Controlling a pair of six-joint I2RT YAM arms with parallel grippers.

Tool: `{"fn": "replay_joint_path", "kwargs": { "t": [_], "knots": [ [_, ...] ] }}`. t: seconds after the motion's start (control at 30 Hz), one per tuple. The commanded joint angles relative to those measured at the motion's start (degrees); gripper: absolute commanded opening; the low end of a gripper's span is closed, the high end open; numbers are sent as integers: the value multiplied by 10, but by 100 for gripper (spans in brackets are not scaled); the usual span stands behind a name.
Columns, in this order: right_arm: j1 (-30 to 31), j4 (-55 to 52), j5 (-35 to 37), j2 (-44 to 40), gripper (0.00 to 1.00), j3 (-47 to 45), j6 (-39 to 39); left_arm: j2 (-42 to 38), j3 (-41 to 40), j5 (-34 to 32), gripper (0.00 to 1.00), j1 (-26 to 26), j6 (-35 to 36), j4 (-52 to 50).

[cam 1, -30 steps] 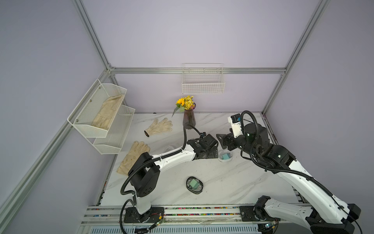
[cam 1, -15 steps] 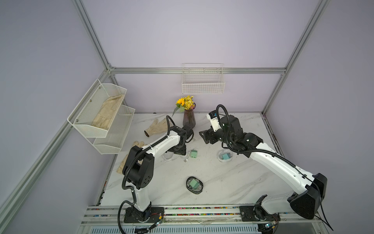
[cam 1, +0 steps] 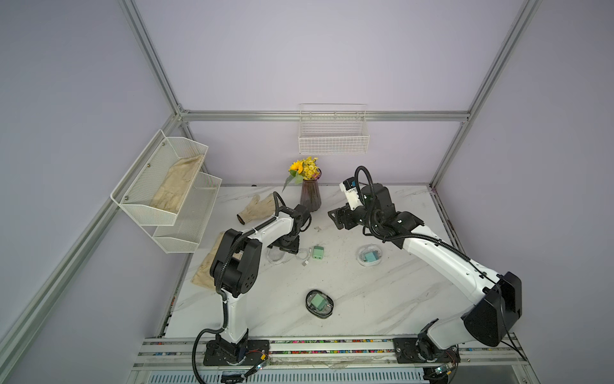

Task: Pack away charging kits
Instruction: Pick up the storage bag at the center of the board.

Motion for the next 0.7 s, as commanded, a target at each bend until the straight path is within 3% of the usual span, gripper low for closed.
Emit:
{"fn": "replay_joint_path", "kwargs": {
  "t": [0.0, 0.33, 0.4, 0.47, 0.5, 0.67],
  "knots": [
    [-1, 19, -17, 7, 83, 20, -10, 2, -20, 7, 72, 9, 18, 29],
    [-2, 27, -28, 20, 82, 25, -9, -13, -55, 29, 58, 23, 38, 59],
    [-2, 29, -31, 20, 82, 25, -8, -16, -61, 35, 48, 23, 41, 65],
    [-1, 29, -34, 22, 82, 26, -6, -16, -64, 42, 23, 24, 42, 68],
    [-2, 29, -35, 22, 81, 26, -5, -18, -64, 48, 16, 23, 42, 70],
    [-2, 28, -43, 24, 80, 24, 11, -29, -64, 88, 8, 27, 43, 74]
  ]
}}
